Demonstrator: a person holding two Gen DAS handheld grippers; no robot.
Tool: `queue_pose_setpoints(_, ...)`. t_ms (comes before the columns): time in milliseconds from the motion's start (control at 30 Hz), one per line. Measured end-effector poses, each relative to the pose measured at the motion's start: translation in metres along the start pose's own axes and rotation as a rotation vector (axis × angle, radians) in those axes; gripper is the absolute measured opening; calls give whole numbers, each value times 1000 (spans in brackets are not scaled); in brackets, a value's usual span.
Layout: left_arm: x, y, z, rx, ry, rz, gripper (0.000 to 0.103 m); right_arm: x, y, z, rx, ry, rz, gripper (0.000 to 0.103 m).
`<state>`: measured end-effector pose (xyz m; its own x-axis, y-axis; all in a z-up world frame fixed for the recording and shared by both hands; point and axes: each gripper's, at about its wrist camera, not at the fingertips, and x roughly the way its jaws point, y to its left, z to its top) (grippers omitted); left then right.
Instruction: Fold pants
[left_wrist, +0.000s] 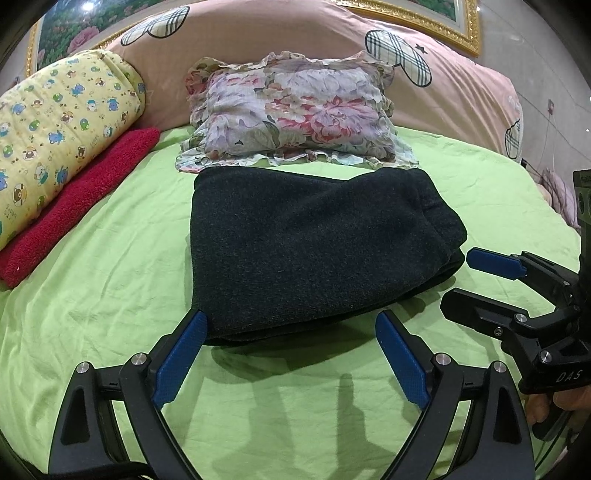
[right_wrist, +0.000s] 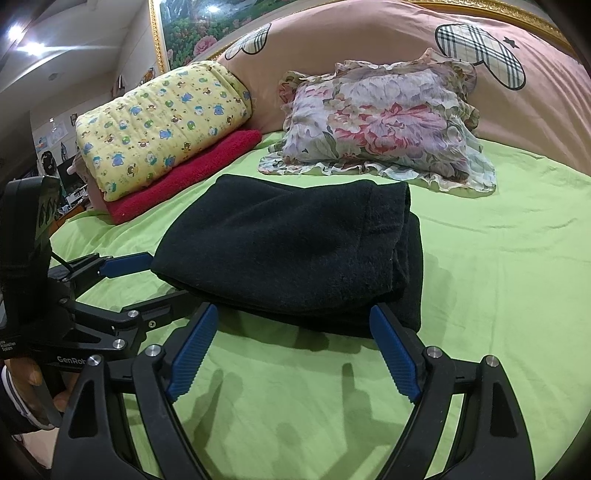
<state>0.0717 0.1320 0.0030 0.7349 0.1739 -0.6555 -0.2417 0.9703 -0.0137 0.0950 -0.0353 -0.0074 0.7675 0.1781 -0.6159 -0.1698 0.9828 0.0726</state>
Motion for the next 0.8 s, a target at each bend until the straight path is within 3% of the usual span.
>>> queue_pose_setpoints(800, 2, 0, 1, -1, 1, -2, 94, 2, -1, 1, 2, 5, 0, 85)
